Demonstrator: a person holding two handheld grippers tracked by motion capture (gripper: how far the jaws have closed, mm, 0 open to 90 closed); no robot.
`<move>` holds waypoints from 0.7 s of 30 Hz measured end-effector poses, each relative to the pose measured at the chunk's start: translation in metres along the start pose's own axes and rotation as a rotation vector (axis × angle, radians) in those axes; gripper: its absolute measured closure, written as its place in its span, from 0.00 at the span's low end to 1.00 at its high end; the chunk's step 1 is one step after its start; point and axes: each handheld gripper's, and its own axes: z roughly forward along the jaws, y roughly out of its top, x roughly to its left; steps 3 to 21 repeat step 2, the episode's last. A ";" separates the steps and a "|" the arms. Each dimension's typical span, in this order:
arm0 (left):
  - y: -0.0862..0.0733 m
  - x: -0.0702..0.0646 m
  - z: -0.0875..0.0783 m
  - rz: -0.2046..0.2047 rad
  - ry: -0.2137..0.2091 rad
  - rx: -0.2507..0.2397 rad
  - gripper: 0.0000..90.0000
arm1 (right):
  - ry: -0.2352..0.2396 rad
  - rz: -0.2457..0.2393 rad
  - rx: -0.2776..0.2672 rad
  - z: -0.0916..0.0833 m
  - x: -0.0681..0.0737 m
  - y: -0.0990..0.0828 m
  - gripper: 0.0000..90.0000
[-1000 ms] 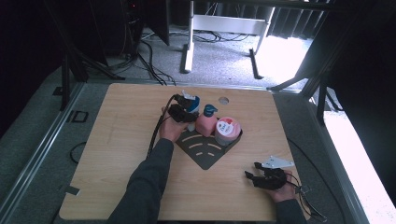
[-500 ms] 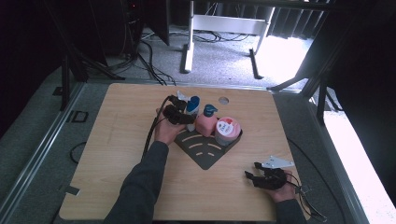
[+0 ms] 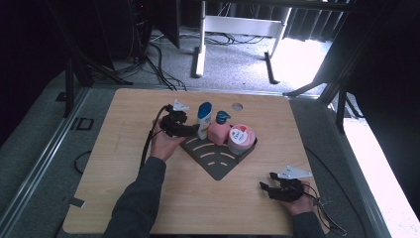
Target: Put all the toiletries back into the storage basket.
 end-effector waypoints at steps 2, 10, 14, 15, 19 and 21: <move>-0.006 0.003 -0.005 0.000 -0.003 0.002 0.42 | 0.000 0.000 0.000 0.000 0.000 0.000 0.44; -0.006 0.003 -0.005 0.000 -0.003 0.002 0.42 | 0.000 0.000 0.000 0.000 0.000 0.000 0.44; -0.006 0.003 -0.005 0.000 -0.003 0.002 0.42 | 0.000 0.000 0.000 0.000 0.000 0.000 0.44; -0.006 0.003 -0.005 0.000 -0.003 0.002 0.42 | 0.000 0.000 0.000 0.000 0.000 0.000 0.44; -0.006 0.003 -0.005 0.000 -0.003 0.002 0.42 | 0.000 0.000 0.000 0.000 0.000 0.000 0.44; -0.006 0.003 -0.005 0.000 -0.003 0.002 0.42 | 0.000 0.000 0.000 0.000 0.000 0.000 0.44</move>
